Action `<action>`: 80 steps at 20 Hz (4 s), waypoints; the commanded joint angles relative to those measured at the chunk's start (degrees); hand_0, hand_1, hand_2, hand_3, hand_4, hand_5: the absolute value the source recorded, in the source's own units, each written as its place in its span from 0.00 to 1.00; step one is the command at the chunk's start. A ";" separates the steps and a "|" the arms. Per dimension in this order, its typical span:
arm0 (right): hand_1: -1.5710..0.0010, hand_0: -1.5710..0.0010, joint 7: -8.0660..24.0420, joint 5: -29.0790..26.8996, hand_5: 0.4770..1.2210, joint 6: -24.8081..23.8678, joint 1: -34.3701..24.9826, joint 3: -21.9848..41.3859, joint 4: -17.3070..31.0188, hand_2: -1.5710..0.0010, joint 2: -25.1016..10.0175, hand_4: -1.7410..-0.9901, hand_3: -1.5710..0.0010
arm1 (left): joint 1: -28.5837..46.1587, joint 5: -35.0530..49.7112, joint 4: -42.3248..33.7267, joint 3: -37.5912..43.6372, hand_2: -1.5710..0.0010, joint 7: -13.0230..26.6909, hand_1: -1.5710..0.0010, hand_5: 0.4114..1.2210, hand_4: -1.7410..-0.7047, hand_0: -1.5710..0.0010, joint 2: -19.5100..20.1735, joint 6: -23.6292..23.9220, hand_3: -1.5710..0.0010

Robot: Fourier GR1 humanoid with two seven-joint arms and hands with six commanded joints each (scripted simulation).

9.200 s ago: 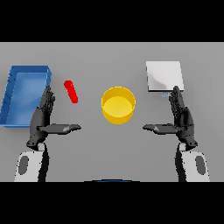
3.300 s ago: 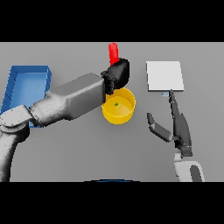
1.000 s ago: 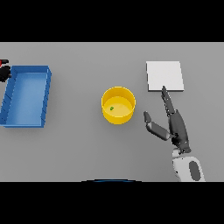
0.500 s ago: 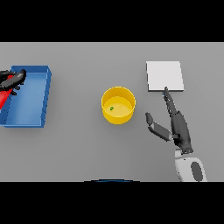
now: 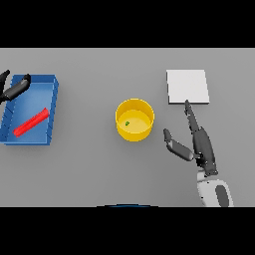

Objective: Pick up the red beaker and tilt it to pour out 1 green nut into yellow bowl. Pick up the yellow bowl and place it on the metallic measuring scale.

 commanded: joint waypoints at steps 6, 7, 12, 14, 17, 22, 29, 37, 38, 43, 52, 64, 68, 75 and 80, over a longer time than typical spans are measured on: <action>1.00 1.00 0.97 5.90 0.34 4.83 -3.53 3.79 -0.37 1.00 -5.77 0.78 1.00 | 1.11 -0.10 -1.26 1.01 0.99 -3.50 0.99 0.34 1.00 0.99 -0.26 3.22 0.99; 1.00 1.00 1.95 7.77 0.34 6.68 -5.15 4.93 -0.22 1.00 -7.84 0.76 1.00 | 1.16 0.25 -1.56 1.22 0.99 -3.52 0.99 0.34 0.99 0.99 -0.04 3.05 0.99; 1.00 1.00 2.55 20.94 0.30 13.74 -16.62 12.86 2.91 1.00 -17.08 0.69 1.00 | 0.88 1.43 -1.37 1.98 1.00 -4.68 1.00 0.31 0.99 1.00 -0.28 2.14 1.00; 1.00 1.00 0.74 25.61 0.30 15.70 -21.17 16.82 4.91 1.00 -18.68 0.68 1.00 | 0.94 1.65 -1.58 1.82 1.00 -4.77 1.00 0.32 0.99 1.00 -0.62 1.95 1.00; 1.00 1.00 0.02 29.25 0.31 20.18 -27.07 20.54 8.14 1.00 -20.46 0.70 1.00 | 1.27 1.71 -2.03 1.66 1.00 -4.50 1.00 0.33 0.99 1.00 -0.46 1.97 1.00; 1.00 1.00 -3.60 32.98 0.31 24.21 -33.87 25.75 14.74 1.00 -20.88 0.70 1.00 | 1.97 2.54 -1.71 2.47 1.00 -5.61 1.00 0.34 0.98 1.00 0.04 1.48 1.00; 1.00 1.00 -3.74 36.70 0.31 27.44 -40.66 30.73 24.22 1.00 -18.51 0.65 1.00 | 2.70 3.37 -1.48 3.13 1.00 -7.06 1.00 0.34 0.98 1.00 0.01 1.04 1.00; 1.00 1.00 -2.36 37.31 0.38 30.17 -43.69 32.35 29.76 1.00 -15.66 0.58 1.00 | 3.01 3.47 -2.11 3.21 1.00 -7.67 1.00 0.34 0.99 1.00 0.15 1.23 1.00; 1.00 1.00 -0.94 36.93 0.42 31.04 -44.00 31.96 30.43 1.00 -14.84 0.56 0.99 | 3.10 3.63 -2.49 3.41 1.00 -7.02 1.00 0.34 0.99 1.00 0.91 1.22 1.00; 0.56 0.52 -2.90 37.18 0.70 31.77 -43.93 32.56 29.93 0.70 -16.03 0.38 0.78 | 3.52 3.76 -2.14 3.42 1.00 -7.73 1.00 0.35 0.99 1.00 0.46 1.08 1.00; 0.07 0.07 -4.06 36.34 0.96 29.63 -44.23 32.96 29.26 0.19 -16.78 0.06 0.22 | 3.10 3.46 -3.25 3.10 1.00 -7.33 1.00 0.35 0.99 1.00 1.31 0.67 1.00; 0.01 0.00 -0.53 31.63 1.00 34.19 -43.40 25.93 19.56 0.09 -21.03 0.00 0.23 | 2.80 3.16 -2.52 2.70 1.00 -6.77 1.00 0.34 0.98 1.00 0.45 0.68 1.00; 0.00 0.00 1.98 31.82 1.00 33.64 -44.46 23.45 19.13 0.05 -22.88 0.00 0.26 | 3.46 3.54 -3.19 3.06 1.00 -7.42 1.00 0.34 0.99 1.00 1.48 0.12 1.00; 0.00 0.00 0.52 32.24 1.00 29.62 -46.26 20.44 23.89 0.02 -25.04 0.00 0.27 | 3.69 3.70 -4.57 3.21 1.00 -6.62 1.00 0.37 0.98 1.00 1.89 1.11 1.00; 0.00 0.00 -0.01 32.82 1.00 25.24 -48.92 17.81 32.81 0.02 -25.93 0.00 0.27 | 4.05 4.07 -5.90 3.14 1.00 -4.42 1.00 0.39 0.97 1.00 2.51 1.66 1.00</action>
